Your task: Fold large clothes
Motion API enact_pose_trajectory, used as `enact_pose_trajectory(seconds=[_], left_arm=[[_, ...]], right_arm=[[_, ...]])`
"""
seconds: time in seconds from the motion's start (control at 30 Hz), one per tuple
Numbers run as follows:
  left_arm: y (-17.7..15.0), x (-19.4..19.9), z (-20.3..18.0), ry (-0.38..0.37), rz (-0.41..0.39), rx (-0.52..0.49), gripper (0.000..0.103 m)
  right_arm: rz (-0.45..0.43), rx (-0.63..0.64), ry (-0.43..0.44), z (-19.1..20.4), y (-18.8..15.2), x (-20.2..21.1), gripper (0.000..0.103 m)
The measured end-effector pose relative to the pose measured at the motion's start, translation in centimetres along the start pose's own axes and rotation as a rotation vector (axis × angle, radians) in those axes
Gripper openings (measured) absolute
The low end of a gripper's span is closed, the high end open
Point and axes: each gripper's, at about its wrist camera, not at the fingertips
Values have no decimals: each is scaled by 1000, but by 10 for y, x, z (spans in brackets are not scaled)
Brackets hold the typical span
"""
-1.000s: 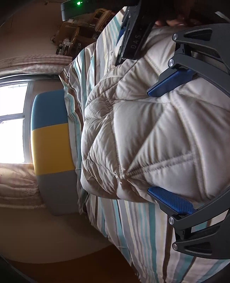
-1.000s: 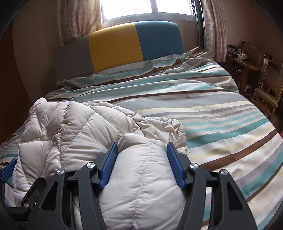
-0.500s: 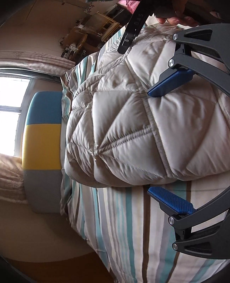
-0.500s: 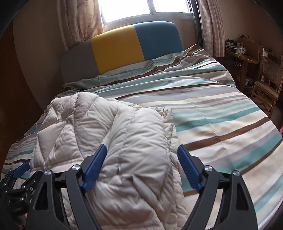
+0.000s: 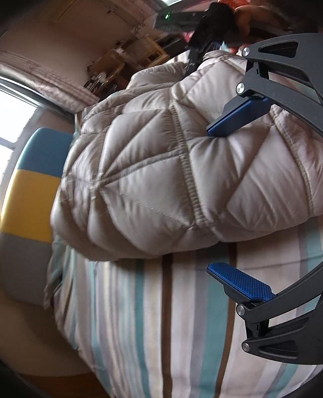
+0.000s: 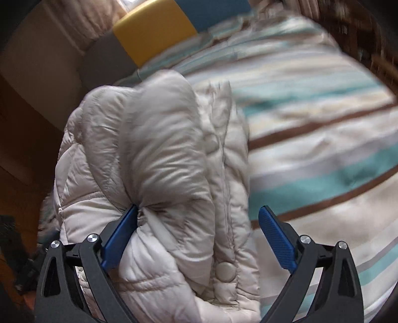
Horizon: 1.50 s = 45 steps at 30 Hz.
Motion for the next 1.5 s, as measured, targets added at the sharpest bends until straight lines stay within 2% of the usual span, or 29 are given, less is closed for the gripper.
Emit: enact_pose_trajectory(seconds=[0.07,0.23,0.4,0.43,0.47,0.57,0.67,0.8,0.9,1.17,1.4,1.5], left_arm=[[-1,-3,3,-23,21,8,100],[0,-13,1,-68,75,-9,100],[3,-18,-5,-56,91,-60,100],[3,-19,-6,-55,91,-56,98],[2,-18,-9,-62,86,-59,88],[1,-9,-30,-8,44,-133,71],[4,1,-46,20,3,-202,61],[8,15,-55,4,-49,-231,50],[7,29,-60,2,-124,-268,45],[11,63,-58,-39,-278,-279,40],[15,94,-46,-46,-342,-270,40],[11,106,-32,-30,-358,-253,40]], right_arm=[[23,-34,51,-6,1,-7,96],[43,22,52,2,6,-13,95],[64,-11,126,0,9,-19,86],[56,-17,144,1,10,-20,83],[49,-17,153,1,10,-20,76],[22,17,178,9,10,-14,66],[-3,33,216,14,6,-5,57],[-46,67,216,25,-1,7,54],[-82,76,229,31,-11,13,52],[-198,51,305,36,-48,43,52],[-237,102,331,50,-65,63,52],[-232,143,332,64,-63,58,52]])
Point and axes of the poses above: each gripper's, at about its wrist camera, not at the fingertips, and x roughly against the way its jaws point, z to its left, y to its top, and after that the axes turned 7 degrees about x, right-handed
